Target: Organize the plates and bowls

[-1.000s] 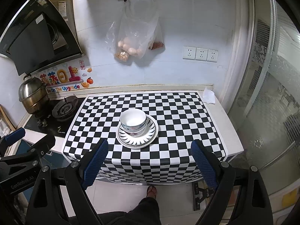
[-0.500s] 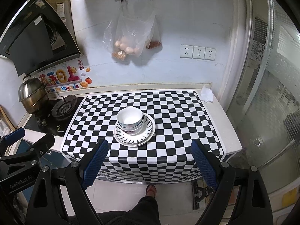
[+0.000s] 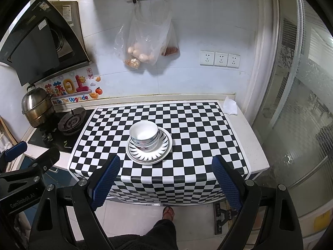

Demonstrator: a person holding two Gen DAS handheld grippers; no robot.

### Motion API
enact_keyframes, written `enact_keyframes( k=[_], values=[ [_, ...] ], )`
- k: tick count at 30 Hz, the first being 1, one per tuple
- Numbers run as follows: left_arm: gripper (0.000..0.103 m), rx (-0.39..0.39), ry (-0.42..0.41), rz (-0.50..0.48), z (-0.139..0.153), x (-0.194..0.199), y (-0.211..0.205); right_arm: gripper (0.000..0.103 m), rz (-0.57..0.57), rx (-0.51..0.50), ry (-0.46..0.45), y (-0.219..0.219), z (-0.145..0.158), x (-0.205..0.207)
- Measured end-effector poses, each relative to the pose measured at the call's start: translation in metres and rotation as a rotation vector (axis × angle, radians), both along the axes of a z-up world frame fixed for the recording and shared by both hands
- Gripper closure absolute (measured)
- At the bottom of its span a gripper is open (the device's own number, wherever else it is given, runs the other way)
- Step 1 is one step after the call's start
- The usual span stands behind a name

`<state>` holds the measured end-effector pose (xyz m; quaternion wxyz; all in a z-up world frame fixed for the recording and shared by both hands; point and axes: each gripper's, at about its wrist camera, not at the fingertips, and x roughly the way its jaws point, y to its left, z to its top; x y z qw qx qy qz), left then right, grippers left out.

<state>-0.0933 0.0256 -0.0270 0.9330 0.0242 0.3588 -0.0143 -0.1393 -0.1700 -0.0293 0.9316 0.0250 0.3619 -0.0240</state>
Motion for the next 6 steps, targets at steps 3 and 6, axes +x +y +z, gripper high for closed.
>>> enact_keyframes(
  k=[3, 6],
  values=[
    [0.001, -0.001, 0.005, 0.005, 0.0001, -0.0016, -0.0037, 0.011, 0.001, 0.0, 0.003, 0.0006, 0.0004, 0.0022],
    [0.001, -0.003, 0.005, 0.009, 0.0004, -0.0027, -0.0054, 0.011, -0.001, 0.003, 0.005, 0.0003, 0.0004, 0.0032]
  ],
)
